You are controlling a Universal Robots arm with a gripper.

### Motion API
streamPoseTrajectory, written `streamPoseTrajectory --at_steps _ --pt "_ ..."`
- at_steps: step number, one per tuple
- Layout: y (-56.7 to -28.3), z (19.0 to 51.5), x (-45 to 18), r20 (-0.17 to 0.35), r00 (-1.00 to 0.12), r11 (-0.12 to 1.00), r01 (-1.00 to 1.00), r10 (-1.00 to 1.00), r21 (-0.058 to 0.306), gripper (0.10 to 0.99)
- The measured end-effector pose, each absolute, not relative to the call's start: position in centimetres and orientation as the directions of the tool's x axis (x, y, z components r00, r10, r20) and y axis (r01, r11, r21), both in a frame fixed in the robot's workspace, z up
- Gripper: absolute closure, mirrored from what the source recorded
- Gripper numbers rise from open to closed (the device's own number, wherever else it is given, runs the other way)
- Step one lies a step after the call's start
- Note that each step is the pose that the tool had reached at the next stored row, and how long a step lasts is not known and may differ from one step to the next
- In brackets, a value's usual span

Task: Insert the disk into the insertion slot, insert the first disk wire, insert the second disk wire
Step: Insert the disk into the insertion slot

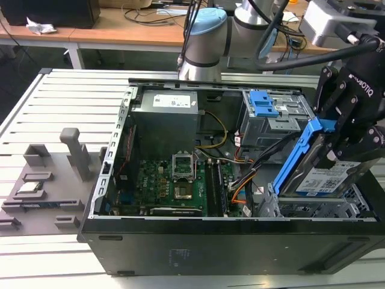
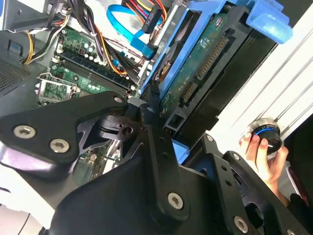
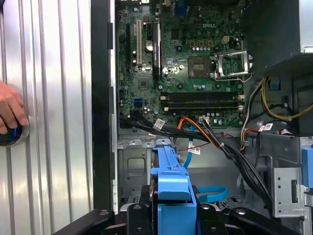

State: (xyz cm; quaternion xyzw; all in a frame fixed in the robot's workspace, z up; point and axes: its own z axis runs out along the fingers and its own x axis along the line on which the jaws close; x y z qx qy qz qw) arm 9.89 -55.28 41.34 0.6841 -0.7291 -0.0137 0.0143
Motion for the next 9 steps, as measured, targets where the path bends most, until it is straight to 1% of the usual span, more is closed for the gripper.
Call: streamPoseTrajectory --at_steps 9 --pt "-55.3 39.8 9.9 0.002 -0.064 0.064 -0.997 -0.998 0.04 0.722"
